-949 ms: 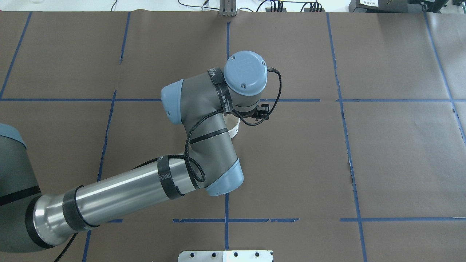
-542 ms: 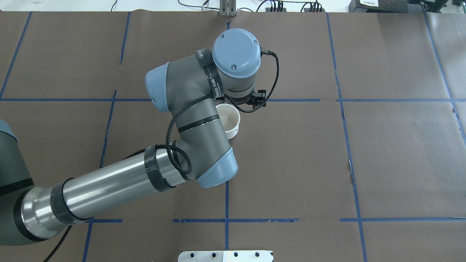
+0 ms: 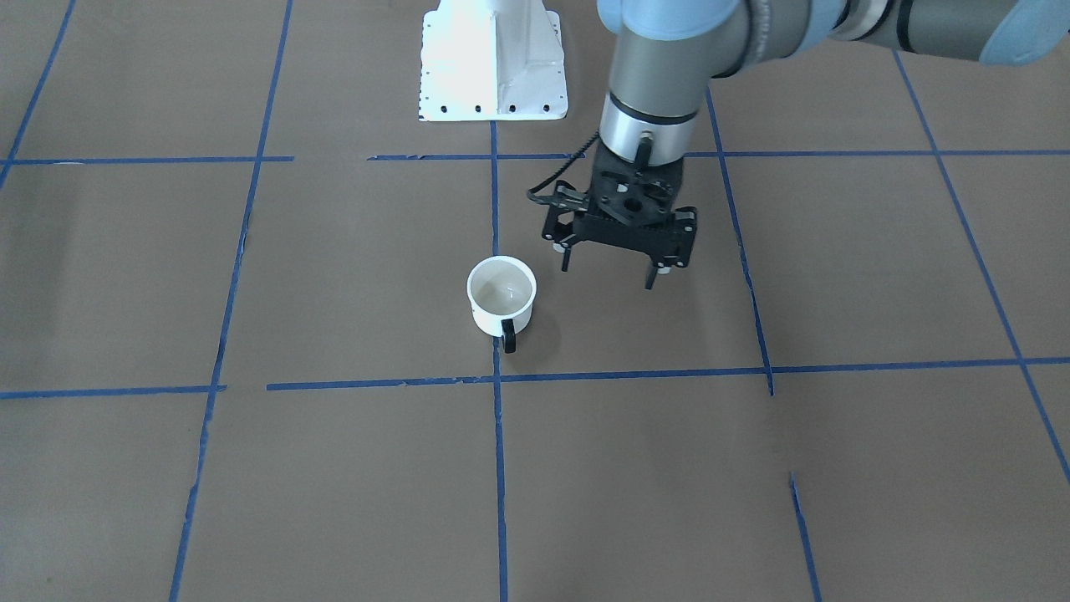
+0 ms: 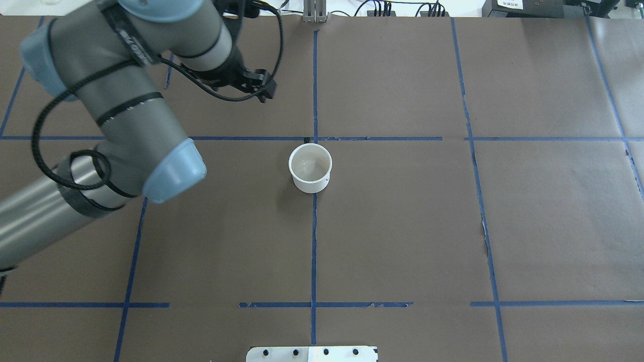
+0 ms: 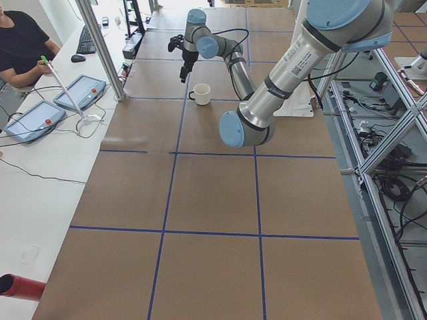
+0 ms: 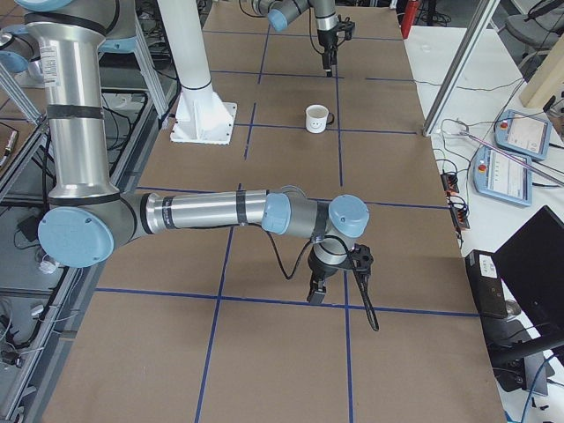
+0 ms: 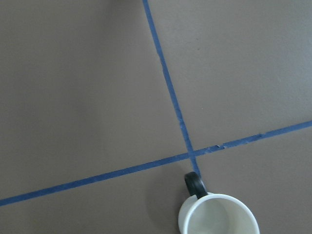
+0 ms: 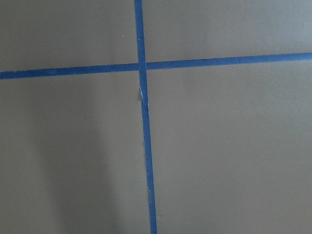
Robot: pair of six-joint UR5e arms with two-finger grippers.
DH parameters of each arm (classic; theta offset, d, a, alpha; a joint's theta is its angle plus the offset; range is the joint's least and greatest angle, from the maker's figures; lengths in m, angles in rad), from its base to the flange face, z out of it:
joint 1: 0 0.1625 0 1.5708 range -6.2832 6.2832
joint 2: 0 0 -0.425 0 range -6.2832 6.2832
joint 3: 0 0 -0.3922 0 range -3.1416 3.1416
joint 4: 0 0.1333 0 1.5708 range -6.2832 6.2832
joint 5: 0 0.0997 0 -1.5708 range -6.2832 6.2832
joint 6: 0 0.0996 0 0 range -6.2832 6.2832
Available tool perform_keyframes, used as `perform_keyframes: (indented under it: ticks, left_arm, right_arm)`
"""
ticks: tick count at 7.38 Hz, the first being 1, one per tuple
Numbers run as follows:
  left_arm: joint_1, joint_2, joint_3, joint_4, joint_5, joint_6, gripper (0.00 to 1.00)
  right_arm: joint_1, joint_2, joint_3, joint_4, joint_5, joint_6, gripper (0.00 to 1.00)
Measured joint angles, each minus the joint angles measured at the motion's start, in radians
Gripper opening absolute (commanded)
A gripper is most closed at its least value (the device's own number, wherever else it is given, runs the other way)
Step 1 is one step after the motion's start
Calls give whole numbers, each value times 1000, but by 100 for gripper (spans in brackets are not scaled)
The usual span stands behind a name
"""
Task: Flip mug
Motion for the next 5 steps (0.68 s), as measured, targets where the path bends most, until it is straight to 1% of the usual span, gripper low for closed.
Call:
perform_keyframes:
  ticks: [1, 3, 5]
  left_arm:
    - [-73, 60, -5, -15, -37, 102, 100]
    - [-208, 202, -6, -79, -119, 228, 100]
    - [-348, 365, 6, -124, -149, 438, 100]
  right_arm:
    - [0, 0, 0, 0, 0, 0, 100]
    - [0, 0, 0, 0, 0, 0, 100]
    - [0, -1, 0, 0, 0, 0, 100]
